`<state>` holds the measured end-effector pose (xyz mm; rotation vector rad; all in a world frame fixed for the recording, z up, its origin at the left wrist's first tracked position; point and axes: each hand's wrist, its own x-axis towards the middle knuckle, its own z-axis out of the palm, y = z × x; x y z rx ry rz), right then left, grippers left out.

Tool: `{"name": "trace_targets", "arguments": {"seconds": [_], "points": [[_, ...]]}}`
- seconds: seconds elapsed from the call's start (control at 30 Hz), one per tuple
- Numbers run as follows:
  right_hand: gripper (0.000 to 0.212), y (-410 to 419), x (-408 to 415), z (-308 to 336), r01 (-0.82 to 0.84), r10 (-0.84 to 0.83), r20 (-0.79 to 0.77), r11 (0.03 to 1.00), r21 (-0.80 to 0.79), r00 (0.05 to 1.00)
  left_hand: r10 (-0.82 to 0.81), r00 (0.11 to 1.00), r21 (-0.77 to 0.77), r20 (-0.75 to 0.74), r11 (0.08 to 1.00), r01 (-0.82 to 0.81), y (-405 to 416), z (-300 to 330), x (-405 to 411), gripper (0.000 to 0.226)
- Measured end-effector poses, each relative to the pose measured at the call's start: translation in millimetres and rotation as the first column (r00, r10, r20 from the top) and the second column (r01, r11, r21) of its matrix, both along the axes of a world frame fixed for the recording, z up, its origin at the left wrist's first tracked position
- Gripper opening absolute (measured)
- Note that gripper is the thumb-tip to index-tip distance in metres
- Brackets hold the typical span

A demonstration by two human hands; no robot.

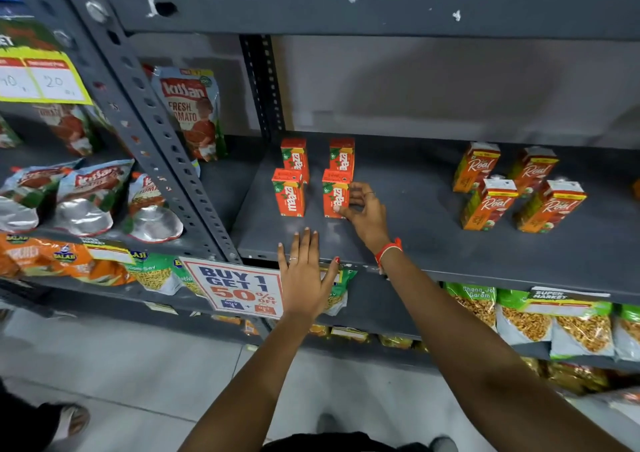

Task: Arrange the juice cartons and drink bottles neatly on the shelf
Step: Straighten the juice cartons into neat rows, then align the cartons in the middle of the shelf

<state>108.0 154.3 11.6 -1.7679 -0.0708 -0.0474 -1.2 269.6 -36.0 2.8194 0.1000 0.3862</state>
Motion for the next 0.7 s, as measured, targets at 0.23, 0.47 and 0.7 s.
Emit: {"name": "trace_targets", "arguments": {"seconds": [0.23, 0.47, 0.7], "points": [[0.056, -5, -10, 10, -0.044, 0.044, -0.014, 0.999, 0.014, 0.999, 0.026, 1.000, 0.007, 0.010, 1.000, -0.026, -4, -1, 2, 0.070], [0.044, -69, -48, 2, 0.094, -0.094, 0.055, 0.996, 0.003, 0.994, 0.009, 0.999, 0.011, 0.039, 1.000, -0.009, -52, 0, -2, 0.065], [0.029, -183, -76, -6, 0.486, -0.490, 0.109, 0.872, 0.058, 0.865, -0.164, 0.986, 0.026, 0.024, 0.986, 0.163, -146, 2, 5, 0.064]]}}
